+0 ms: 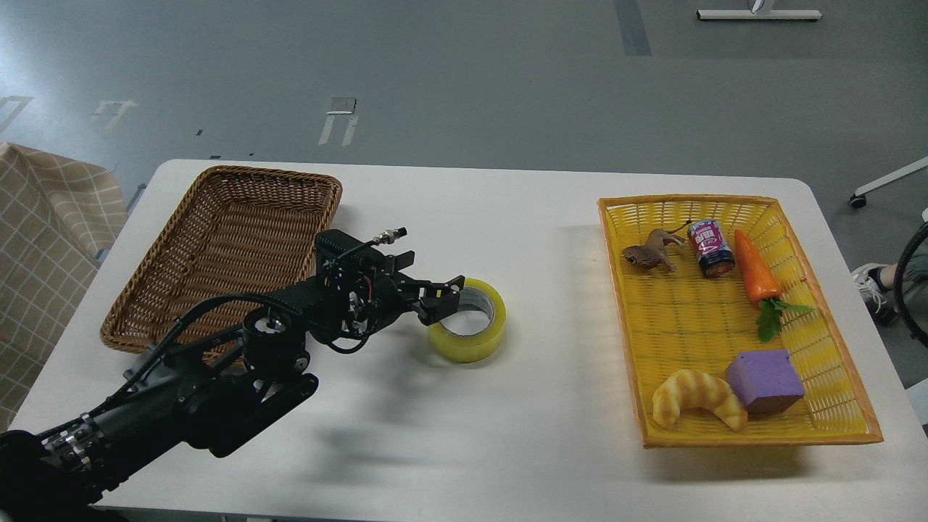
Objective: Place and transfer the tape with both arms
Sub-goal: 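Close the left gripper on the tape roll's rim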
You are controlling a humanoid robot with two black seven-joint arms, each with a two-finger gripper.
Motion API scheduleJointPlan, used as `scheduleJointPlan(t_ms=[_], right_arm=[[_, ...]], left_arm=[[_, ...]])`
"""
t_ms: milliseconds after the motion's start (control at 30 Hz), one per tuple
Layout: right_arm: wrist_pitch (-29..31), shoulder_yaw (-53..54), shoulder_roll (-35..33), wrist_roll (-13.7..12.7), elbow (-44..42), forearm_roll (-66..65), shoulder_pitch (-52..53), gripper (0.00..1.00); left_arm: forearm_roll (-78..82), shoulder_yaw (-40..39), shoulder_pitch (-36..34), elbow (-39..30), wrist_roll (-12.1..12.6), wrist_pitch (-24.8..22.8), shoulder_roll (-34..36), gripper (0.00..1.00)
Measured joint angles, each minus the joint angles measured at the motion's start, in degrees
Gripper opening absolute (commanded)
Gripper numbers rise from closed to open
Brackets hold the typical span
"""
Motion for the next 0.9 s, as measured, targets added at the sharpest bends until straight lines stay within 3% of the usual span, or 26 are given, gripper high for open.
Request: scheduleJointPlan(t_ms=[634,701,835,901], right_arm=[[0.0,0.2,-0.4,-0.1,-0.1,-0.1,-0.2,1.0],[0.0,0.2,-0.4,-0.1,-0.1,-0.1,-0.3,1.0],[0.0,0.2,-0.4,-0.1,-0.1,-0.1,-0.5,1.0],[0.0,0.2,-0.4,-0.1,-0.1,-0.1,-0.6,1.0]], left_arm=[[0.0,2.3,-0.3,5.7,-2.6,1.6,-2.0,0.96],[0.0,2.4,-0.4,5.9,-2.6,1.7,-2.0,0.86],[0.0,2.5,-0.4,6.0,-2.7,1.7,-1.7,0.5],[0.0,2.5,-0.4,6.0,-2.8,1.7,-1.6,0.48]])
